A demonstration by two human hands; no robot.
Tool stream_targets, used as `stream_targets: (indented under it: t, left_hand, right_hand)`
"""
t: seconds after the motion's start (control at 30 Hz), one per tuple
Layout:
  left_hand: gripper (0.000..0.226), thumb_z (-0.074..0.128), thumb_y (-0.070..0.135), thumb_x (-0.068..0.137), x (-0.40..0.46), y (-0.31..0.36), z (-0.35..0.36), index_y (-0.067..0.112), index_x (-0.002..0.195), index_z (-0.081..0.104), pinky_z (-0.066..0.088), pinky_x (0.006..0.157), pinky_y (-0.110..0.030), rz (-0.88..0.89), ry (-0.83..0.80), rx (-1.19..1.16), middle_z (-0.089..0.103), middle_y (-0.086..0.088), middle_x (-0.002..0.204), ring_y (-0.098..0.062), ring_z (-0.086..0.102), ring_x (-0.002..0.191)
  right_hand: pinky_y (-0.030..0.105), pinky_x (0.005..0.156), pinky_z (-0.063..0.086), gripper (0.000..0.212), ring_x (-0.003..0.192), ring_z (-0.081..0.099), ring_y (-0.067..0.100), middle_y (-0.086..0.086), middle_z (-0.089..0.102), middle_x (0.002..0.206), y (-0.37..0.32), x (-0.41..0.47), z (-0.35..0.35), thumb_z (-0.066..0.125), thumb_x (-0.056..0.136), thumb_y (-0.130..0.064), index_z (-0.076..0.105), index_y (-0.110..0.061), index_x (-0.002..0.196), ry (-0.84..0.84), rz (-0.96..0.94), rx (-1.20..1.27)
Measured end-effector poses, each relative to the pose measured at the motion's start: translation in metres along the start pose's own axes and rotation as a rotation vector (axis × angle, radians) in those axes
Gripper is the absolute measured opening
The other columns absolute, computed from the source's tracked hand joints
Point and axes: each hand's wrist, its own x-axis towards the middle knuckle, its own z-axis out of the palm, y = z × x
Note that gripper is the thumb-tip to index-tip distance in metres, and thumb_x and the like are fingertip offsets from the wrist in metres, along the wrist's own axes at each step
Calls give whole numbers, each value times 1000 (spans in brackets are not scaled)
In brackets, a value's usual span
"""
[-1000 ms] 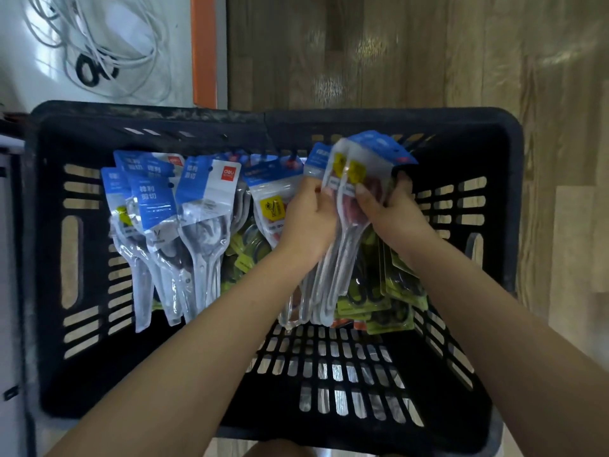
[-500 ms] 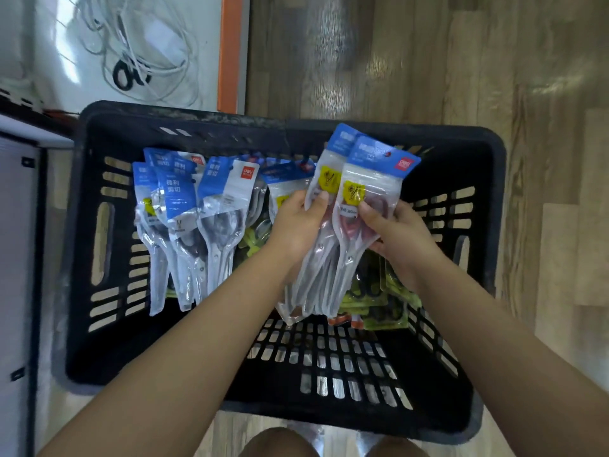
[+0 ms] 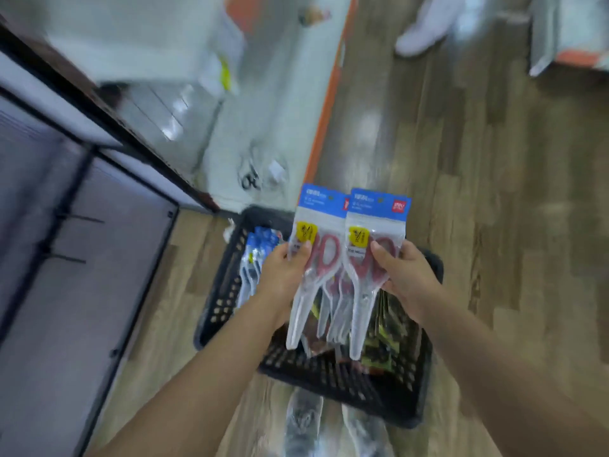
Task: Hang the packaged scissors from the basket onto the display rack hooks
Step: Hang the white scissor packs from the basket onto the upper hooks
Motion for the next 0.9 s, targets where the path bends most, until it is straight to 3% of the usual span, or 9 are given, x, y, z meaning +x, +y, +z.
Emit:
stream_targets:
  t: [0.13,0.23,0.37,0.47,0.53,0.67,0.73,0.8,0.9]
  left_hand:
    - [23,61,27,91,-59,124,-37,4,94,64,50,86,-46,195,66,-108,68,-20,99,-26,61,88]
    - [42,66,42,79,-119,218,-72,3,91,63,48,74,-42,357,146,-157,66,-18,89,-24,59,80]
    - [23,66,37,84,-218,318,-120,14,85,64,49,69,-31,540,240,-260,67,0,74,-17,61,71]
    - [20,57,22,93,-296,357,-147,17,75,59,41,52,-22,685,332,-290,58,13,51,-3,52,48]
    - [21,55,19,95,-339,363,-158,14,74,57,40,49,-19,753,377,-321,56,13,50,-2,49,45]
    - [15,54,19,95,-396,329,-177,12,82,57,44,54,-18,757,497,-400,60,7,62,-5,54,55]
    - [14,53,21,95,-417,294,-187,13,85,58,49,59,-21,710,566,-446,63,5,69,-5,57,60]
    - [14,53,23,95,-432,250,-197,12,91,61,51,76,-34,635,618,-504,66,-3,83,-14,60,75]
    - [22,55,26,94,-453,183,-214,6,100,62,49,82,-41,521,703,-643,69,-15,99,-24,61,87]
  right_hand:
    - [34,73,55,23,85,67,19,7,68,103,-135,-60,37,59,92,-19,57,-13,113,-116,-234,-11]
    - [33,73,52,9,73,62,12,5,65,90,-229,-129,68,59,91,-14,59,-14,100,-218,-448,-3]
    - [45,74,45,51,81,55,24,16,57,90,-326,-232,100,76,73,-38,54,0,101,-320,-719,-67]
    - [44,77,50,48,88,64,28,19,64,99,-372,-299,113,69,65,-50,61,-16,98,-415,-862,-109]
    - [43,85,50,38,95,66,24,7,69,100,-384,-339,119,68,69,-49,63,-25,97,-500,-918,-126]
    - [40,80,49,5,89,66,20,1,69,93,-359,-381,133,65,88,-23,61,-24,91,-665,-913,-115]
    - [36,78,51,6,87,67,18,2,70,93,-327,-393,143,61,90,-17,62,-22,93,-743,-875,-140]
    - [30,75,52,11,87,68,14,2,71,95,-287,-401,153,59,90,-14,62,-18,99,-824,-793,-165]
    - [43,86,52,18,98,66,26,11,70,106,-225,-412,168,60,90,-15,61,-12,107,-921,-622,-251]
